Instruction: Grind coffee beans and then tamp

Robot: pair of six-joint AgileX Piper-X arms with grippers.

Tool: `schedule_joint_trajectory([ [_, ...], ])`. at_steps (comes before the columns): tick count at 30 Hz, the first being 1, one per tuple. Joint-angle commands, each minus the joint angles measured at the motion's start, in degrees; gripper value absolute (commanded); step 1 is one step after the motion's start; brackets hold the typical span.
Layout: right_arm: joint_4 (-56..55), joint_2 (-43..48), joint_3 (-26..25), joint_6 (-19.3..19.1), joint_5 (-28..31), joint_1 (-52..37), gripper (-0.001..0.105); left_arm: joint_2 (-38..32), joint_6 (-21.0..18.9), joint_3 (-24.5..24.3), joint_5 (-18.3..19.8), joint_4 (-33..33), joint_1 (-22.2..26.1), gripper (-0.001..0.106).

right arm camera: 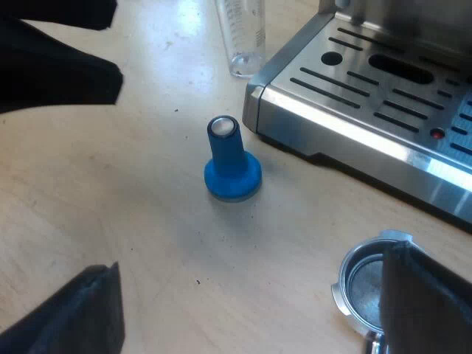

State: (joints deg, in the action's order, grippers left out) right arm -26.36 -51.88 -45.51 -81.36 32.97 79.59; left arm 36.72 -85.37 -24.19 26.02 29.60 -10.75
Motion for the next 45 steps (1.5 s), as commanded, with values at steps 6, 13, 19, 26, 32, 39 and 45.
schedule_joint_trajectory([
  [6, 0.69, 0.30, -0.50, -0.87, 0.67, -0.10, 0.072, 7.01, 0.30, -0.12, -0.52, -6.71, -0.22, 0.070],
  [13, 0.69, 0.30, -0.50, -0.87, 0.67, -0.10, 0.072, 11.38, 0.30, -0.12, -0.17, -11.58, -1.48, 0.070],
  [19, 0.69, 0.30, -0.50, -0.87, 0.79, -0.10, 0.072, 15.81, 0.40, -0.12, -1.35, -13.15, -6.48, 0.070],
  [26, 0.69, 0.30, -0.50, -0.87, 1.12, -0.10, 0.072, 22.39, 0.40, -0.12, -4.64, -15.88, -8.20, 0.070],
  [32, 0.69, 0.30, -0.50, -0.87, 1.12, -0.10, 0.072, 26.76, 0.40, -0.12, -4.81, -19.50, -8.20, 0.070],
  [39, 0.69, 0.30, -0.50, -0.87, 1.72, -0.10, 0.072, 31.19, 0.40, -0.12, -4.71, -22.52, -8.20, 0.070],
  [45, 0.69, 0.30, -0.50, -0.87, 1.88, -0.10, 0.072, 33.97, 0.40, -0.12, -4.59, -24.02, -8.20, 0.070],
])
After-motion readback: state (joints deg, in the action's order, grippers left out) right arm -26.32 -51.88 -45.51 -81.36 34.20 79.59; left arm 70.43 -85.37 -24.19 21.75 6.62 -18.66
